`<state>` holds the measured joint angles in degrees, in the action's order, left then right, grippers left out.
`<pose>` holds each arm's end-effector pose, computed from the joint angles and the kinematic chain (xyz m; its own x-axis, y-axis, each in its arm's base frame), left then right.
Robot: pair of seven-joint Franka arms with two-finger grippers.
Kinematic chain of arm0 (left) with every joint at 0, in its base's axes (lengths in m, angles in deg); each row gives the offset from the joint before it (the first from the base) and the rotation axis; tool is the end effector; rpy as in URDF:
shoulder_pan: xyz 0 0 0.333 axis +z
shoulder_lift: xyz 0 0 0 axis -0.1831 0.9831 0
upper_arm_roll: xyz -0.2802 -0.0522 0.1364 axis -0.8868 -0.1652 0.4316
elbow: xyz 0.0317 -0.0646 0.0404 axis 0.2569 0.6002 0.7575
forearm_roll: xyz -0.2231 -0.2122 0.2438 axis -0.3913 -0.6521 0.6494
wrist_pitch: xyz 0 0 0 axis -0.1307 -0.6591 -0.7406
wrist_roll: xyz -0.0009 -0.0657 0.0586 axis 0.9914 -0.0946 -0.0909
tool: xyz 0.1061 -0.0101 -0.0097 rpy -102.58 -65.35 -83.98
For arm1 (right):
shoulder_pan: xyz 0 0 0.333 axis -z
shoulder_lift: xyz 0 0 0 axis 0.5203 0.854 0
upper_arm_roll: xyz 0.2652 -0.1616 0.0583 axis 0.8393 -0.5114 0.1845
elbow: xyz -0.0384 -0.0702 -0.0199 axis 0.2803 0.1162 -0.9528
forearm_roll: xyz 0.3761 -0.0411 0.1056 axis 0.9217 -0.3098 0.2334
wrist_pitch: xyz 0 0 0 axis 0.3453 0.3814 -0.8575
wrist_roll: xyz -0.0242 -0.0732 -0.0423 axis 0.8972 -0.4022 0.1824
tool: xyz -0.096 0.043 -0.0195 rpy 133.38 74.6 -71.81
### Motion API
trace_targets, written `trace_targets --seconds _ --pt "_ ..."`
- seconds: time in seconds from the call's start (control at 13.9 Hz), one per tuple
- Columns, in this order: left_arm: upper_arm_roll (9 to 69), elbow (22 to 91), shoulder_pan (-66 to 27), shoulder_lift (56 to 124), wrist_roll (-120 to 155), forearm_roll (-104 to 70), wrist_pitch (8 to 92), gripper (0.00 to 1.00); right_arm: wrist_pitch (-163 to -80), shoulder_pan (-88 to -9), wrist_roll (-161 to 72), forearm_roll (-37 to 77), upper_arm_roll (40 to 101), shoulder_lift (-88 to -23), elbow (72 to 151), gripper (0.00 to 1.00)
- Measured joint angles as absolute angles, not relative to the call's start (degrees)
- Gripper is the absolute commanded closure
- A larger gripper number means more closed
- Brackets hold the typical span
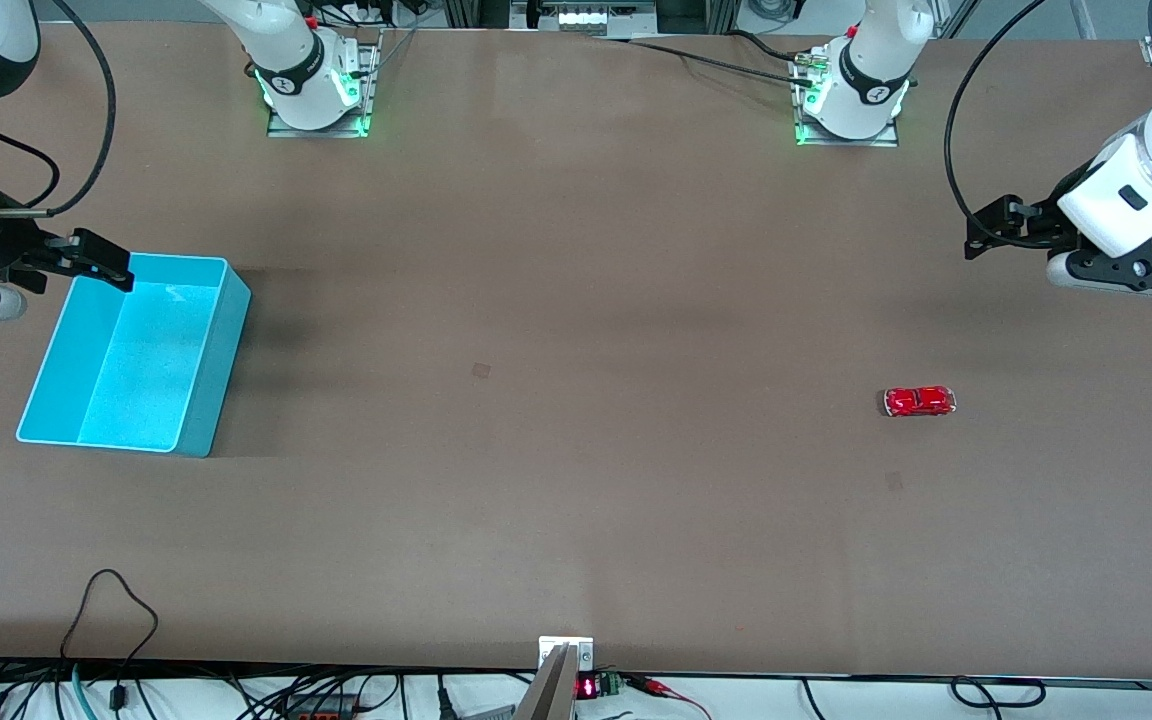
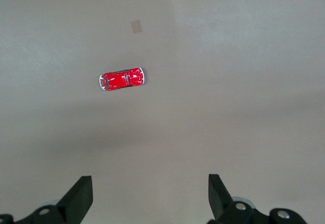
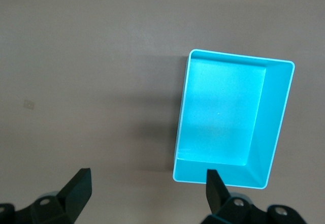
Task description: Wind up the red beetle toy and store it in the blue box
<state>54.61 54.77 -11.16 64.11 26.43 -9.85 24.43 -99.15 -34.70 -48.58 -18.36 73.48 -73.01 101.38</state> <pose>0.5487 -0.0332 0.5687 0.9910 -0.0967 -0.0922 -0.0938 -0.9950 0.0351 0.5907 0.0086 0.5773 0.9988 0.0334 -0.0350 0.0346 -0.9988 0.0340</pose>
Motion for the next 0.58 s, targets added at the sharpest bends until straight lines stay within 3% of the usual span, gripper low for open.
trace_targets --seconds 0.58 --pt "54.6 54.8 -11.2 64.1 26.4 -9.8 24.4 0.0 -99.1 -34.3 -48.6 -18.4 73.5 -73.0 101.4 0.0"
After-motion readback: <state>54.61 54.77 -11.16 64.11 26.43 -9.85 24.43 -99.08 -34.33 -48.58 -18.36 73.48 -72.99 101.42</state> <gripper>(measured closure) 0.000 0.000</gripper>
